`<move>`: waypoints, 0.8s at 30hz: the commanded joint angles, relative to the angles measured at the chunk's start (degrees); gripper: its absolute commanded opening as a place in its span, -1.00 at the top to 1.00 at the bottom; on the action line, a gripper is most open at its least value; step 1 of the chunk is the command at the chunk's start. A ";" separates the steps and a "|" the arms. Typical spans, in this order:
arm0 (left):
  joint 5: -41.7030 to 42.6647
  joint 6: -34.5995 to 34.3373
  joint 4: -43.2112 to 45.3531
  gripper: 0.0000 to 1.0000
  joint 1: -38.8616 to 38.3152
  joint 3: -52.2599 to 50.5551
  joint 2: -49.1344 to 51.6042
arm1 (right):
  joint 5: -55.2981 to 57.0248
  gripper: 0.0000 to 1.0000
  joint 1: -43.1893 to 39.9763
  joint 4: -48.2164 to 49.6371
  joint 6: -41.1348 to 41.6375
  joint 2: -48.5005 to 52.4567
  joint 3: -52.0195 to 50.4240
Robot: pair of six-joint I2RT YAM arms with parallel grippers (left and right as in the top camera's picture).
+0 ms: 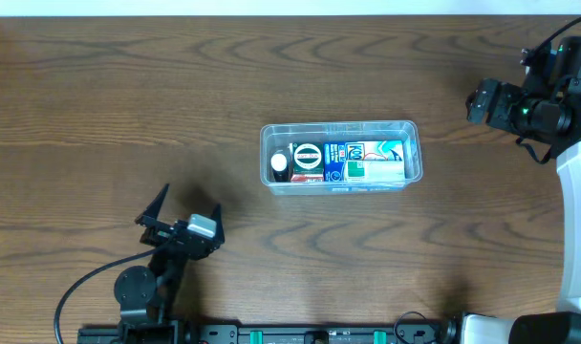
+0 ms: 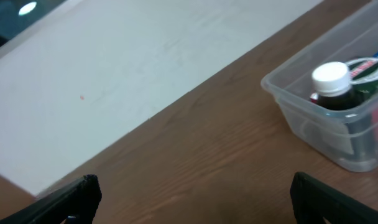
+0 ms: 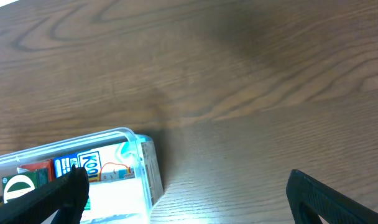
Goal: Pack container
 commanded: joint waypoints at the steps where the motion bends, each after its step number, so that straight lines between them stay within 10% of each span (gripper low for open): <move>1: -2.23 -6.64 -0.57 -0.96 0.55 -2.03 -0.55 | 0.00 -0.99 -0.39 -0.07 0.57 0.26 0.13; 24: -2.19 -8.37 -0.33 -0.96 0.48 -2.03 -0.35 | 0.00 -0.98 -0.39 -0.07 0.57 0.26 0.13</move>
